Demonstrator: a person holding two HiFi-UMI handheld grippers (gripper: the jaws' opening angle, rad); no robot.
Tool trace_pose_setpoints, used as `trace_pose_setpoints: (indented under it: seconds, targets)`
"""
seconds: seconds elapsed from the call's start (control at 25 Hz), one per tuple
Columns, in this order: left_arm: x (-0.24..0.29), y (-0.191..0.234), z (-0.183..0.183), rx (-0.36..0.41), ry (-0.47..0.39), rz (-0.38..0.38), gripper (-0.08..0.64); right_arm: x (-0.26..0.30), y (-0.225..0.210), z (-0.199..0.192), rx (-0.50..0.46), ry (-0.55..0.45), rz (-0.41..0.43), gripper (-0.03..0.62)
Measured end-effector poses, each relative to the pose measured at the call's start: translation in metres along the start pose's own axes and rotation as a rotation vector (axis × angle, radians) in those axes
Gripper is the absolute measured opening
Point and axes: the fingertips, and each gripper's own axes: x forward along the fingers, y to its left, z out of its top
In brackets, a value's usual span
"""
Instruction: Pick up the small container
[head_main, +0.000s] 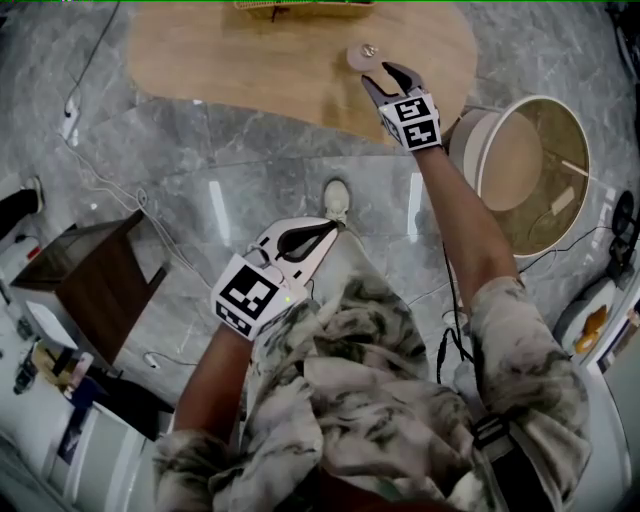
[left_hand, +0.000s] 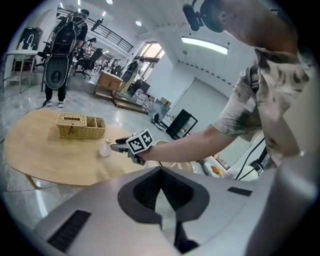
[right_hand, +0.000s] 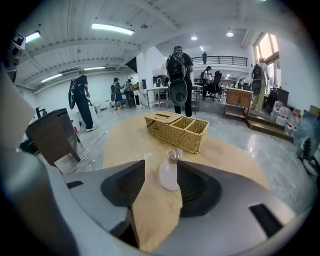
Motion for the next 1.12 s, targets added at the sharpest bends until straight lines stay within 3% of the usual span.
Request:
trace_pose_setpoints:
  seconds: [0.44, 0.84, 1.12]
  targets:
    - [0.007, 0.025, -0.012, -0.036, -0.001, 0.006, 0.021, 0.055, -0.026, -0.003, 0.043, -0.019, -0.065, 0.245]
    - [0.008, 0.034, -0.028, -0.051, 0.014, 0.024, 0.021, 0.069, -0.034, -0.006, 0.034, -0.045, -0.104, 0.183]
    - [0.007, 0.039, -0.035, -0.058, 0.014, 0.030, 0.021, 0.075, -0.035, -0.005, 0.009, -0.046, -0.121, 0.184]
